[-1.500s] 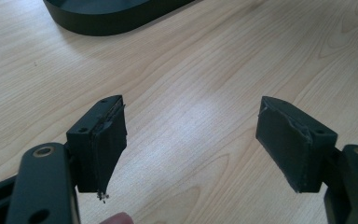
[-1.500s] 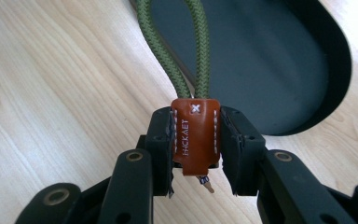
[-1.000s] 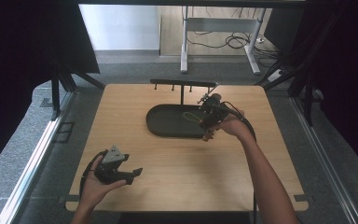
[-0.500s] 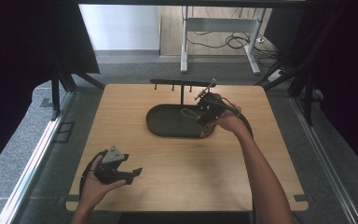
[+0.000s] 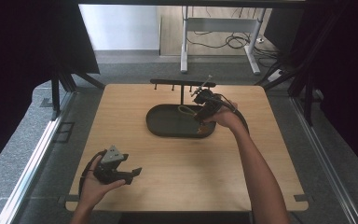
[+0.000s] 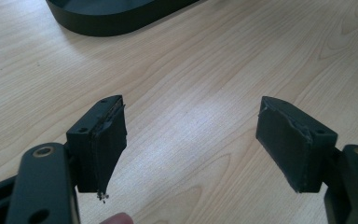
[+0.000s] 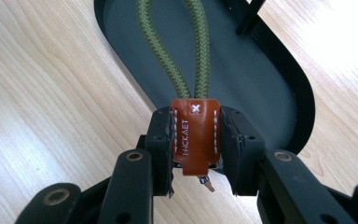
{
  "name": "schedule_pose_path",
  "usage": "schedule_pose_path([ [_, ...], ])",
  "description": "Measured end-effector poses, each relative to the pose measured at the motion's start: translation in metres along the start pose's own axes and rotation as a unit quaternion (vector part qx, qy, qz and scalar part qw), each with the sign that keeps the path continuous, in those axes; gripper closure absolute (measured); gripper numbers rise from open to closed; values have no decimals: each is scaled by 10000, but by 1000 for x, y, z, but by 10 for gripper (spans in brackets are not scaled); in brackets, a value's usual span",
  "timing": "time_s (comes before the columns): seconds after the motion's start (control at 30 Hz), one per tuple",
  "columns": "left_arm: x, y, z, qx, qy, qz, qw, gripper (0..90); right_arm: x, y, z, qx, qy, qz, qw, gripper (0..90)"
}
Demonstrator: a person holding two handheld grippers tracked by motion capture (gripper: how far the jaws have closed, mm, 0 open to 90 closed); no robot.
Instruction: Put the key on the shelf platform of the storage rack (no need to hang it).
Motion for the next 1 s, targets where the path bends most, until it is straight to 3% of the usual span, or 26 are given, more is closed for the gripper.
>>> schedule_pose_path([
  [1.0,-4,-7,1,-102,70,-13,9999,247,24,16,-29,-36,14,-3,10000,667],
])
Point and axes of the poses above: each handheld gripper's, and its own axes: x roughly forward along the jaws, z roughly out of its underside, y roughly to its right, the point moved 10 cm from there along x, roughly forward along the jaws, and after that the axes turned 4 degrees about x, right-handed, at the moved point
